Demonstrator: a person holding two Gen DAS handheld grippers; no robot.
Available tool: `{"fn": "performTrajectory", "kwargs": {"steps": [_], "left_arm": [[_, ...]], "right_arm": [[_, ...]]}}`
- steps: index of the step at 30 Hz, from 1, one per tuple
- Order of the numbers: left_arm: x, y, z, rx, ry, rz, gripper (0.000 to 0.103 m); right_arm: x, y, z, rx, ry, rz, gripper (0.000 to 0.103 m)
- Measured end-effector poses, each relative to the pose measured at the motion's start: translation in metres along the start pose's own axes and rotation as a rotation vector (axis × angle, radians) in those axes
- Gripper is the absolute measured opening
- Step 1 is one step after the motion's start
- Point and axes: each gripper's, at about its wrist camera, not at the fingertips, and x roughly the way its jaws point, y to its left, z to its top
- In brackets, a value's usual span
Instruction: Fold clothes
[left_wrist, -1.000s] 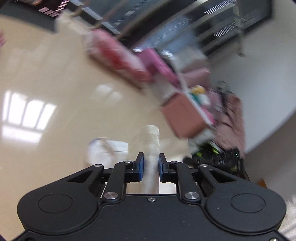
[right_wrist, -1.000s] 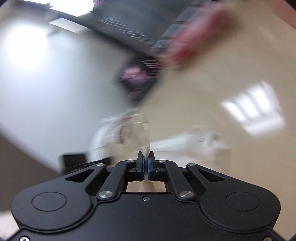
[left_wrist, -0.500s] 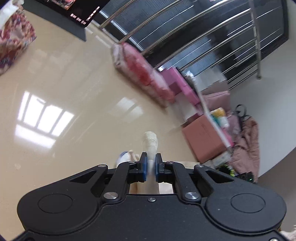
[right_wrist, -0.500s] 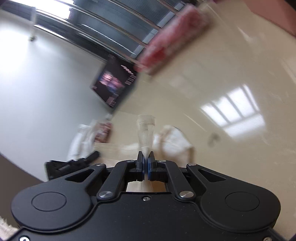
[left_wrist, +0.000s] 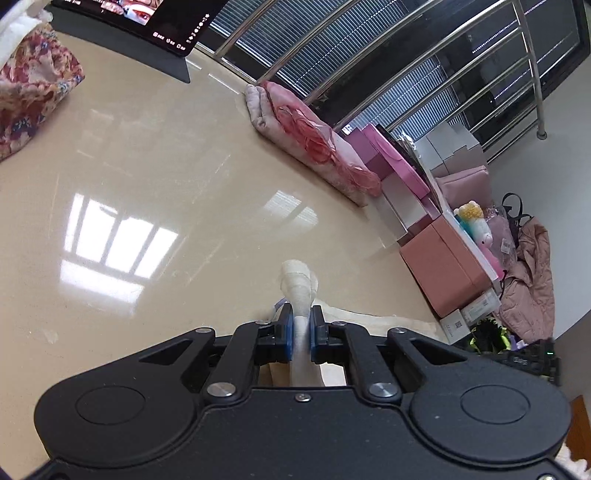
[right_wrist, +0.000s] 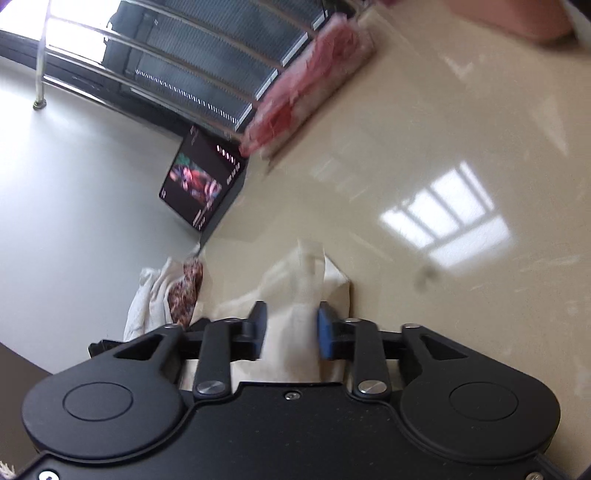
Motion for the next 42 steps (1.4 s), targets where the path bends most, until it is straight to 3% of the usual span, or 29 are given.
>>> {"fn": "performTrajectory", "kwargs": {"steps": [3,5,7,9,11,13,17,19,22,27,34,42], "left_arm": [[-0.002,-0.001,0.0,0.001,-0.016,0.005,0.01],[-0.007,-0.002,0.001,0.0,-0.038,0.014,0.02],[-0.017,-0.008,0.002,0.015,-0.074,0.046,0.067],[-0.032,-0.017,0.001,0.054,-0.121,0.068,0.078],[-0.047,-0.027,0.0,0.094,-0.14,0.08,0.081],[-0.063,-0.041,-0.006,0.148,-0.143,0.098,0.082],[-0.097,-0.082,-0.04,0.349,-0.118,0.055,0.078],[-0.103,-0.103,-0.064,0.446,-0.072,0.044,0.062],[-0.099,-0.124,-0.102,0.547,0.004,0.044,0.05],[-0.075,-0.12,-0.136,0.569,0.066,0.13,0.045],[-0.064,-0.108,-0.139,0.531,0.043,0.182,0.045],[-0.063,-0.118,-0.149,0.63,0.034,0.254,0.045]], "right_arm": [[-0.019,0.02,-0.009,-0.096,-0.063,-0.081,0.039],[-0.031,0.038,-0.018,-0.172,-0.093,-0.118,0.039],[-0.038,0.063,-0.035,-0.278,-0.098,-0.134,0.039],[-0.038,0.088,-0.053,-0.381,-0.087,-0.155,0.04],[-0.034,0.107,-0.071,-0.464,-0.07,-0.172,0.04],[-0.027,0.123,-0.09,-0.541,-0.064,-0.207,0.04],[-0.014,0.14,-0.125,-0.647,-0.069,-0.264,0.039],[-0.011,0.14,-0.138,-0.675,-0.074,-0.303,0.039],[-0.01,0.137,-0.153,-0.711,-0.087,-0.348,0.038],[-0.013,0.133,-0.174,-0.763,-0.153,-0.399,0.037],[-0.015,0.113,-0.183,-0.739,-0.203,-0.434,0.036],[-0.018,0.107,-0.187,-0.728,-0.232,-0.423,0.037]]}}
